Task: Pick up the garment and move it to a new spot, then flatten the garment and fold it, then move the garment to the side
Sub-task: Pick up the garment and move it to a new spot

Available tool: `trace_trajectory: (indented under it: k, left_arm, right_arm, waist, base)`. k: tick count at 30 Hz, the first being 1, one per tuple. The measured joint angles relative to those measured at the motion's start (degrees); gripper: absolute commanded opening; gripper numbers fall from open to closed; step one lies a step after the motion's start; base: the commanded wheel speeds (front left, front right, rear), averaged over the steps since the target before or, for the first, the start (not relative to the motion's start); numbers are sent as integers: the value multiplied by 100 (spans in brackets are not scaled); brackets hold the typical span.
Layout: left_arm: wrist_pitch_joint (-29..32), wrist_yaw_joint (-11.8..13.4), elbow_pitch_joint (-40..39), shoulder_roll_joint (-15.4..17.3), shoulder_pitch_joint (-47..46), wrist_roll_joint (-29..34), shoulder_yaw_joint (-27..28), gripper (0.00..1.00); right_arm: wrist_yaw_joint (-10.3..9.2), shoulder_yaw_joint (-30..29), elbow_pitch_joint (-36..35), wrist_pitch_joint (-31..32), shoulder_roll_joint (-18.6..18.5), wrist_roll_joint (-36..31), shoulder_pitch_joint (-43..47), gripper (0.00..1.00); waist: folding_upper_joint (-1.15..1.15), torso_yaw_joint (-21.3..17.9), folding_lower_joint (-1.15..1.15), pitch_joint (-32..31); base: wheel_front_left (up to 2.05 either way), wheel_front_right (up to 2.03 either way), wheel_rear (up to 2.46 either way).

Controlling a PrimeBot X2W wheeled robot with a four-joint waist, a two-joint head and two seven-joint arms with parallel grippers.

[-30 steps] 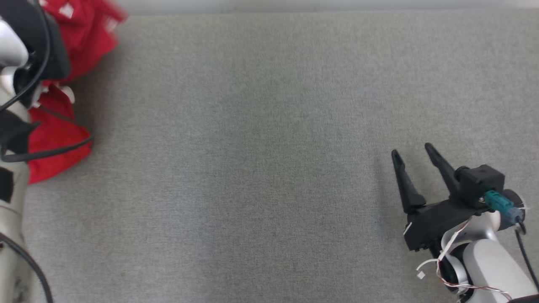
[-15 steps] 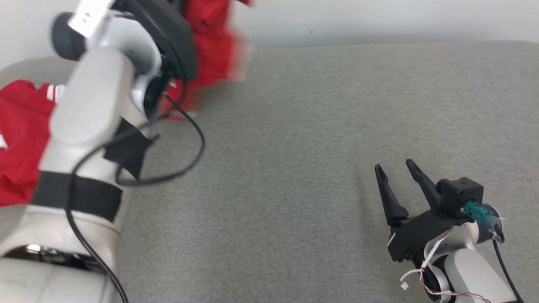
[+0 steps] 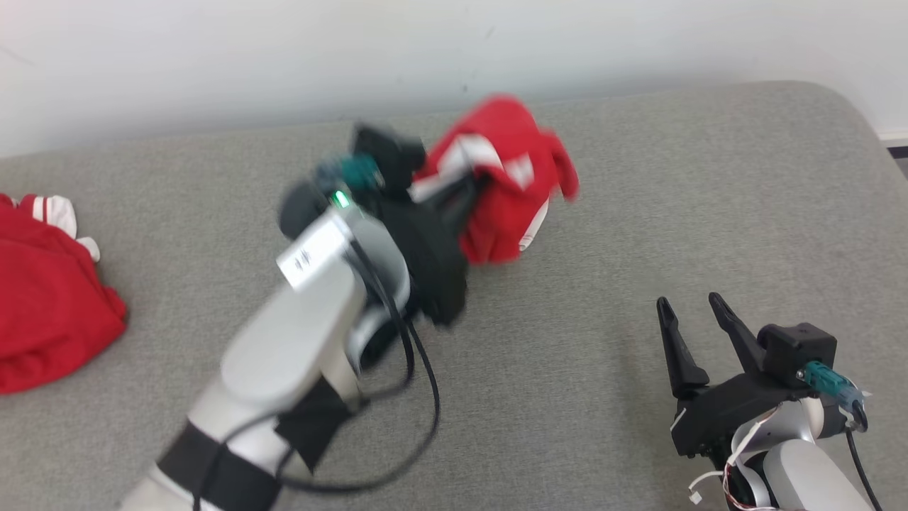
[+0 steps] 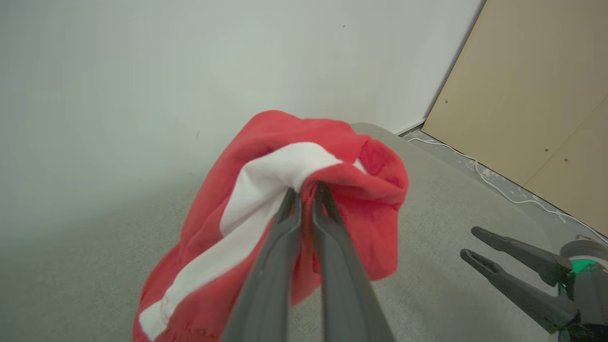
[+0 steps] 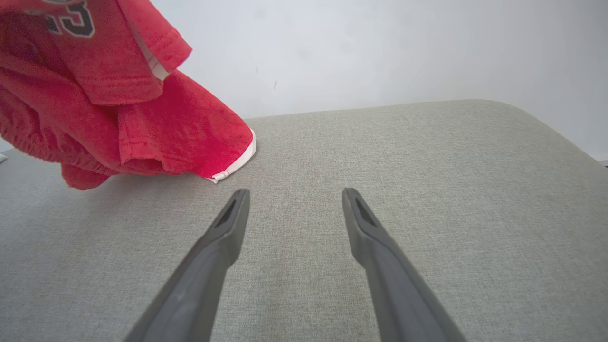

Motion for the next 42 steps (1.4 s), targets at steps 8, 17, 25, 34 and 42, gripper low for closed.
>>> trace_trajectory:
  k: [8,17,25,34,42]
  left_arm:
    - [31,0,-332,65,1281,-465,-750,0]
    - [29,214,-172,91,1913,-857,-1789,0]
    - [-23,485,-94,90,1787,-915,-1959,100]
    - [-425,832,-323,131,1782,-783,-1631,100]
    - [-659,1169,-672,673,2042,-756,-1356,100]
  right_arm:
    - [-1,-43,-44,-97,-37,49,61,100]
    - [0,3,-24,-147,-22,49,43,100]
    - [0,4,42,-189,-15,53,49,100]
    - [0,-42,145,-276,41,109,198,100]
    - [-7,-79,143,-305,66,137,343,100]
  waist:
    - [0,-224,0,-66]
    - [0,-412,0,-37]
    - [0,-371,1,-135]
    - [0,-229,0,-297]
    - [0,-62,0,-450]
  base:
    - [0,0,0]
    - [0,0,0]
    - [0,0,0]
    - [0,0,0]
    - [0,0,0]
